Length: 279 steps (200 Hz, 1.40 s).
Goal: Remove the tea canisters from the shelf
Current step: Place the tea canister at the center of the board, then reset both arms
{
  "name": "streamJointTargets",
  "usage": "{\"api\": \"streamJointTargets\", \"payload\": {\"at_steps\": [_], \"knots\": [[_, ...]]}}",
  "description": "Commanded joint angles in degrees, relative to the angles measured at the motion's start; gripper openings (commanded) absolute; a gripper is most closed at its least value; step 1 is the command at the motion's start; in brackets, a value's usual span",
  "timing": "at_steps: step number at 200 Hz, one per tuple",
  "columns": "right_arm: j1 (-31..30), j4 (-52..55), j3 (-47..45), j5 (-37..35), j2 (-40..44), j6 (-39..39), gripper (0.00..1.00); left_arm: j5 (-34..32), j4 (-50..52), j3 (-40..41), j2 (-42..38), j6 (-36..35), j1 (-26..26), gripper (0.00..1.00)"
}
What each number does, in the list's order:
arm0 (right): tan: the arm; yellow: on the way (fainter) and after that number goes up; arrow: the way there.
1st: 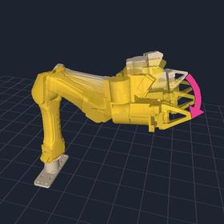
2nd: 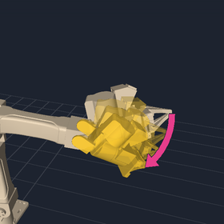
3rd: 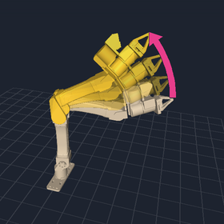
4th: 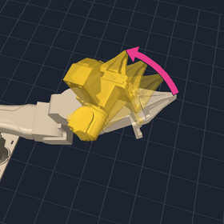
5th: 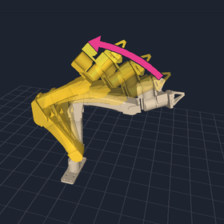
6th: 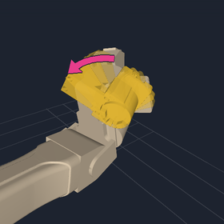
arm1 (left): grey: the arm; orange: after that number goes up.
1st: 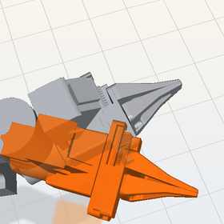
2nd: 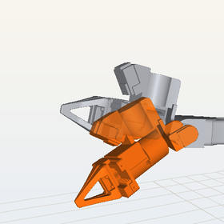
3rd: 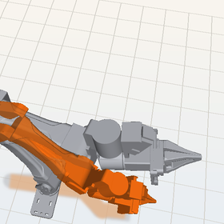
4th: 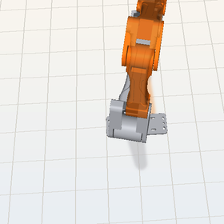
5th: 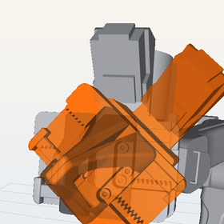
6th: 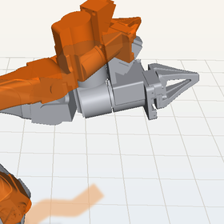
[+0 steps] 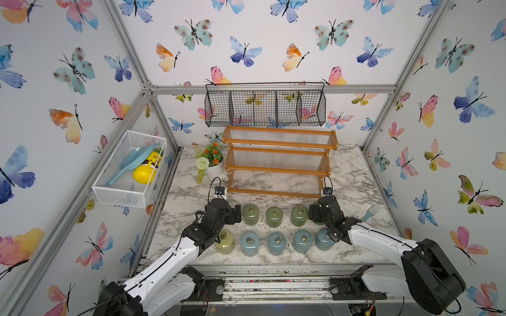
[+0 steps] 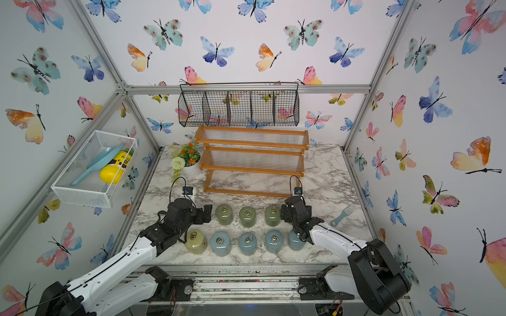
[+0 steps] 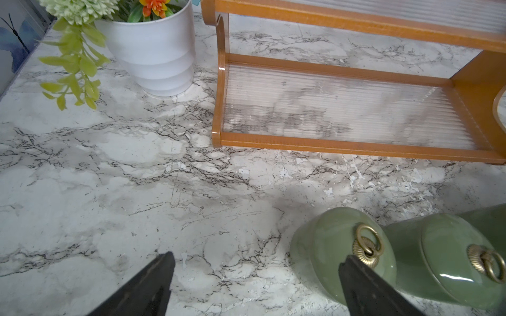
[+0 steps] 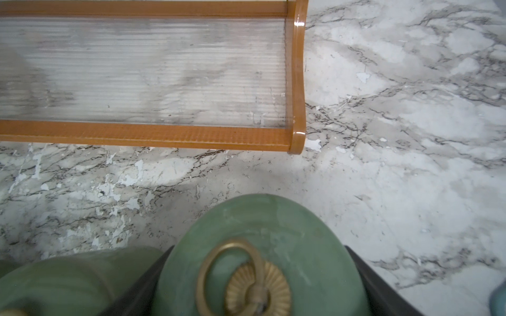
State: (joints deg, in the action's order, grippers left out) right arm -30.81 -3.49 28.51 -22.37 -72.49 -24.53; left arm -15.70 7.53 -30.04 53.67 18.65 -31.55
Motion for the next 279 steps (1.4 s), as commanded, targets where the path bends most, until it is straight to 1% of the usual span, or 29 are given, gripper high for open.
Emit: {"api": "streamJointTargets", "payload": {"at_steps": [1,31,85,115,167,191,208,217,228,258,270,279], "knots": [[0.0,-3.3,-0.3,-2.2,-0.1,-1.5,0.81,0.5,-0.9,0.1,-0.4,-0.7,0.3,0.98],[0.0,-3.0,-0.6,-1.9,0.1,-1.9,0.84,0.7,-1.0,-0.2,0.1,-0.7,0.3,0.98],[0.0,-1.9,-0.9,-1.5,1.5,-2.0,0.93,0.7,-1.1,-0.1,0.6,-0.7,0.3,0.98],[0.0,-1.0,-1.3,-1.7,3.0,-2.2,0.96,0.6,-0.9,-0.1,0.6,-0.6,0.3,0.99],[0.0,1.9,0.8,-1.4,6.3,-2.1,0.99,0.0,-0.8,-0.3,0.5,-1.1,0.4,0.98],[0.0,2.4,2.3,-2.4,8.1,-0.3,1.0,-0.6,-1.0,-0.4,0.2,-2.2,0.7,0.98],[0.5,3.7,4.2,-3.6,8.1,1.6,0.99,-0.9,-1.2,-0.6,-0.4,-3.3,2.0,0.98],[2.0,4.2,5.2,-2.7,7.5,2.8,1.0,-0.7,-1.4,-0.6,-0.9,-3.8,3.0,0.98],[5.1,3.9,6.3,0.6,6.4,4.5,0.99,0.6,-1.9,-0.5,-1.6,-4.4,5.2,0.98],[16.5,0.3,7.5,9.6,2.9,9.4,0.99,5.7,-5.7,0.3,-3.3,-6.2,14.1,0.98],[22.1,-2.0,7.8,15.0,0.8,11.4,1.0,6.3,-8.0,0.9,-3.2,-6.8,17.6,0.99],[25.8,-3.5,8.1,18.8,-1.2,12.7,0.99,5.5,-10.2,1.6,-2.5,-7.2,20.1,0.98]]}}
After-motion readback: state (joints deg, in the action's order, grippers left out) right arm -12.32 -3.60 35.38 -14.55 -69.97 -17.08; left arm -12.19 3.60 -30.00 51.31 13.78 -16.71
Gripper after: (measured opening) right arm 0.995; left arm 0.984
